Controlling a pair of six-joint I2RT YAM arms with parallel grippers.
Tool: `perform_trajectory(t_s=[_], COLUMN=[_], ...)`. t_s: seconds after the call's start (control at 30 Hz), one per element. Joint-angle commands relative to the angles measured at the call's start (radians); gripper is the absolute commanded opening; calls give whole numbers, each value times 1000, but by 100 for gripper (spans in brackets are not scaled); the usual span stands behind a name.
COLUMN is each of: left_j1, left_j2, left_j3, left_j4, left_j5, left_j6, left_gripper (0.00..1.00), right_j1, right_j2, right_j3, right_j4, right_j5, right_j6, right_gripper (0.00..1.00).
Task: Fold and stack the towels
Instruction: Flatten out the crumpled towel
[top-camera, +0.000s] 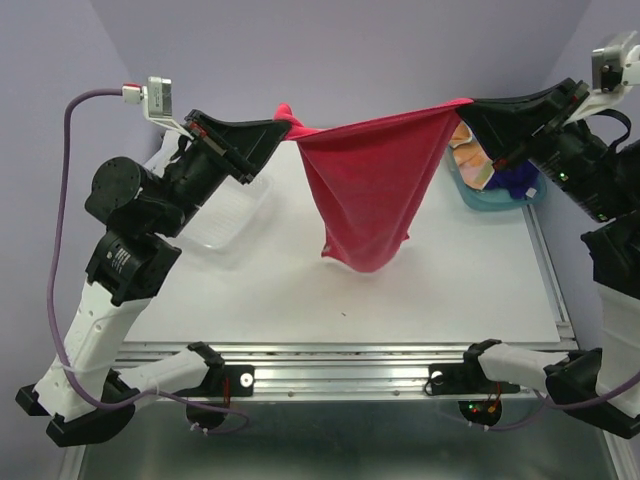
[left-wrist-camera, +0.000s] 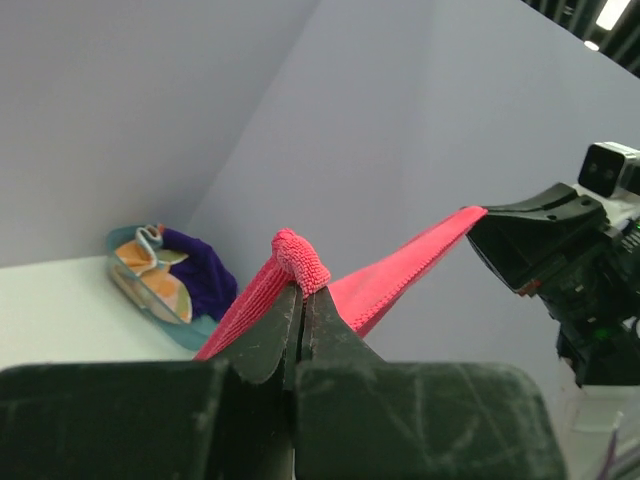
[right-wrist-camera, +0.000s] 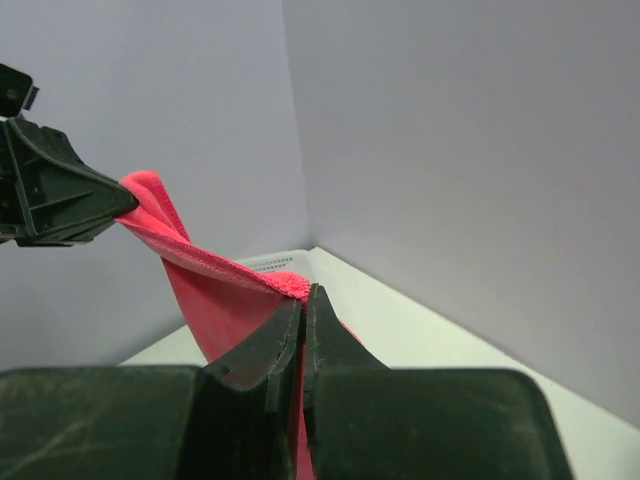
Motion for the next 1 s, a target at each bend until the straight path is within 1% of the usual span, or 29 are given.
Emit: perform_trajectory(t_s=[0.0, 0.1, 0.2, 0.23, 0.3, 0.37, 0.4, 0.43, 0.5, 0.53, 0.57, 0.6, 0.63, 0.7, 0.8, 0.83, 0.87, 0.9, 0.93, 0.97], left_j1=[-14, -22, -22, -22, -22, -22, -22, -22, -14, -2, 35, 59, 81, 157, 222, 231, 236, 241, 244, 248], left_j2=[-51, -45, -37, -34, -20, 10, 27, 47, 125, 155, 216, 247, 309, 368, 495, 530, 605, 648, 688, 765], left_j3=[58, 98, 98, 90, 58, 35, 20, 12, 1, -2, -6, -8, -11, -28, -5, 13, 32, 85, 121, 188], left_j4=[31, 26, 8, 8, 9, 11, 9, 5, -1, 2, 5, 12, 22, 60, 120, 141, 153, 160, 158, 157], left_j5=[110, 125, 40, 39, -31, -155, -201, -290, -358, -370, -360, -332, -315, -272, -251, -251, -257, -283, -283, -278], left_j6=[-44, -35, -7, -1, 14, 39, 48, 63, 77, 79, 77, 66, 48, 34, 43, 55, 66, 77, 89, 98], left_gripper=[0, 0, 0, 0, 0, 0, 0, 0, 0, 0, 0, 0, 0, 0, 0, 0, 0, 0, 0, 0], right_j1=[-17, -17, -17, -17, -17, -17, -15, -17, -17, -17, -17, -17, -18, -29, -79, -96, -128, -145, -161, -193], right_j2=[-27, -34, -35, -30, -18, 0, 5, 14, 43, 57, 90, 110, 130, 208, 301, 365, 393, 458, 459, 527], right_j3=[136, 139, 95, 95, 47, -2, -63, -95, -184, -212, -242, -288, -313, -344, -358, -350, -340, -329, -318, -283], right_j4=[-57, -52, -24, -17, 8, 55, 75, 98, 164, 189, 234, 258, 308, 347, 404, 417, 437, 446, 454, 466], right_j5=[8, 74, 149, 170, 215, 282, 323, 383, 458, 483, 508, 558, 581, 605, 560, 518, 503, 479, 462, 448], right_j6=[34, 46, 48, 45, 24, 10, -3, -9, -33, -38, -58, -65, -84, -92, -92, -89, -75, -70, -67, -53], right_gripper=[1, 1, 1, 1, 1, 1, 1, 1, 1, 1, 1, 1, 1, 1, 1, 1, 1, 1, 1, 1])
